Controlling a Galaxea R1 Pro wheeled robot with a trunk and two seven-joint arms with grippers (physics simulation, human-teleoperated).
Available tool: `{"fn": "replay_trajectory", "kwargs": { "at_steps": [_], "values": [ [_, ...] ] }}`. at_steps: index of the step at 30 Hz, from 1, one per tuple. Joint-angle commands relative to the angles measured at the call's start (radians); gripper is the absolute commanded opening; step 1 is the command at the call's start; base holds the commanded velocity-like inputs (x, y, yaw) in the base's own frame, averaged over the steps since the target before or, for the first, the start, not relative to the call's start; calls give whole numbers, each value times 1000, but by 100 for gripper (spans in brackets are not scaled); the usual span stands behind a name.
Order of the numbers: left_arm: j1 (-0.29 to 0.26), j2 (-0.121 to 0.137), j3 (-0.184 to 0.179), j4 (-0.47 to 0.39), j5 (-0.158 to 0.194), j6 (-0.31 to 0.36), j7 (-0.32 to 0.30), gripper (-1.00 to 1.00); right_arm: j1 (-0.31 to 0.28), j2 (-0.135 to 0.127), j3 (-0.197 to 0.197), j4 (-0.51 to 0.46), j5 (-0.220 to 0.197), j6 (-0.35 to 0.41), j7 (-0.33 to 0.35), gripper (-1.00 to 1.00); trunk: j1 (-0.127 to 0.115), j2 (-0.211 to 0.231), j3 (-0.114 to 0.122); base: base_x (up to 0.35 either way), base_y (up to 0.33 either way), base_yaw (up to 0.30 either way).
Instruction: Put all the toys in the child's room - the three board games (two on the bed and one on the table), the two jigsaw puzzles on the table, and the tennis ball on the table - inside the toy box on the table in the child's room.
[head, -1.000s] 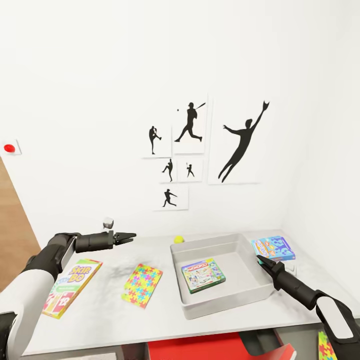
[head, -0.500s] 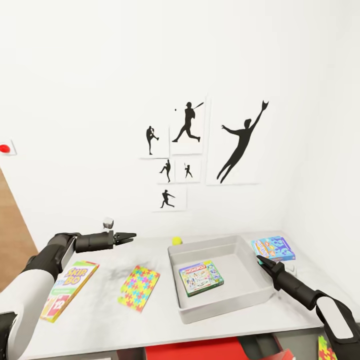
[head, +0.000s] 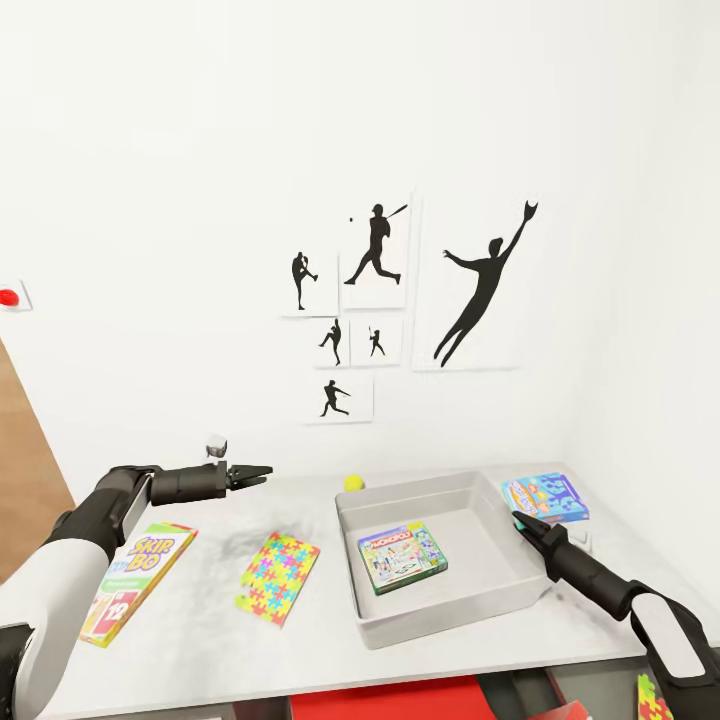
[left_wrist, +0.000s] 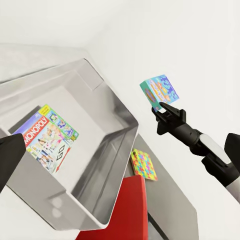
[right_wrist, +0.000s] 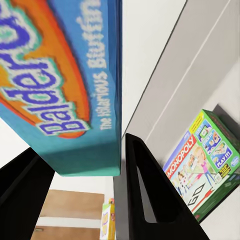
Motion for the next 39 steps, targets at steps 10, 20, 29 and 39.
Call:
{"fn": "replay_trajectory", "kwargs": {
  "at_steps": [10,20,29,39],
  "values": [
    [0,-1,1,0,1,10,-3,100,-14,6,24,-1,-4,17,-68,-100,0,-1,0,0,0,0],
    [0,-3,1,0,2,9,-6,100,-269,146,67,18,-16,117,-552,-100,0,-1,0,0,0,0],
    [0,-2,2,0,2,8,-12,100,-448,219,63,274,-10,65,-779,-100,0,-1,0,0,0,0],
    [0,3,3,-1,7,9,-31,100,-451,208,60,346,-16,30,-780,-100,0,-1,0,0,0,0]
  ]
}}
